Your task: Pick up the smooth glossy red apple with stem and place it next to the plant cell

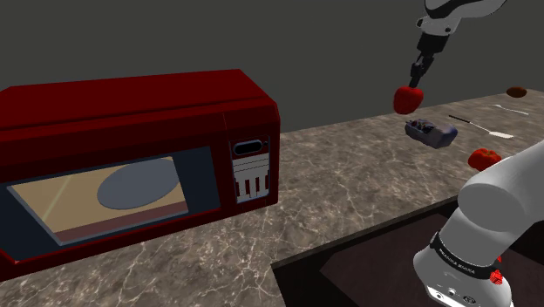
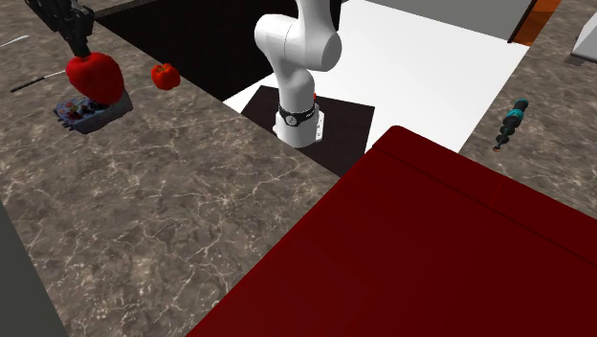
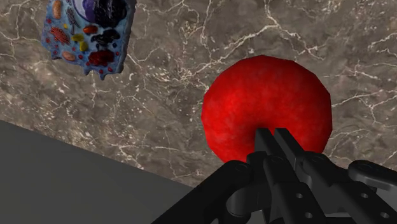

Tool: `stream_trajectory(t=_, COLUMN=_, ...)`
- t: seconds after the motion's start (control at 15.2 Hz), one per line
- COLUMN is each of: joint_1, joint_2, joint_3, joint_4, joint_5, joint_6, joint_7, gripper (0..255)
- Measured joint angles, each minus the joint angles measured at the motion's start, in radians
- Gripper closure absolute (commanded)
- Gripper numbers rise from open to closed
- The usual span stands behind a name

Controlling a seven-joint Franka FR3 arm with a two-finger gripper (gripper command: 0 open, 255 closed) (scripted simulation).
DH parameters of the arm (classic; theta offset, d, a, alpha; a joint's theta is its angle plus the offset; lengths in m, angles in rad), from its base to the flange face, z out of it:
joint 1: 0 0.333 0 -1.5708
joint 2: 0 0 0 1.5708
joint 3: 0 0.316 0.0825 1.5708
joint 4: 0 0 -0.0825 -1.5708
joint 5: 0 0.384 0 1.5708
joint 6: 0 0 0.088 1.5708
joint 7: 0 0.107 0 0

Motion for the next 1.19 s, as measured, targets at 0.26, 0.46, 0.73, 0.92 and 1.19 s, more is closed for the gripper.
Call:
stream_trajectory(t=0.26, joint_1=-0.009, joint_2=0.046, joint_3=-0.054, joint_4=0.028, joint_5=0.007, joint_6=0.023, joint_7=-0.066, gripper=255)
stream_trajectory(t=0.46, joint_1=-0.012, joint_2=0.046, joint_3=-0.062, joint_4=-0.012, joint_5=0.003, joint_6=0.063, joint_7=-0.07, gripper=255)
stream_trajectory(t=0.73, joint_1=-0.014, joint_2=0.053, joint_3=-0.071, joint_4=-0.058, joint_5=0.001, joint_6=0.116, joint_7=-0.071, gripper=255)
stream_trajectory(t=0.92, joint_1=-0.016, joint_2=0.057, joint_3=-0.077, joint_4=-0.094, joint_5=-0.001, joint_6=0.157, joint_7=-0.072, gripper=255)
stream_trajectory(t=1.19, joint_1=-0.016, joint_2=0.07, joint_3=-0.086, joint_4=-0.139, joint_5=-0.001, joint_6=0.213, joint_7=-0.072, gripper=255)
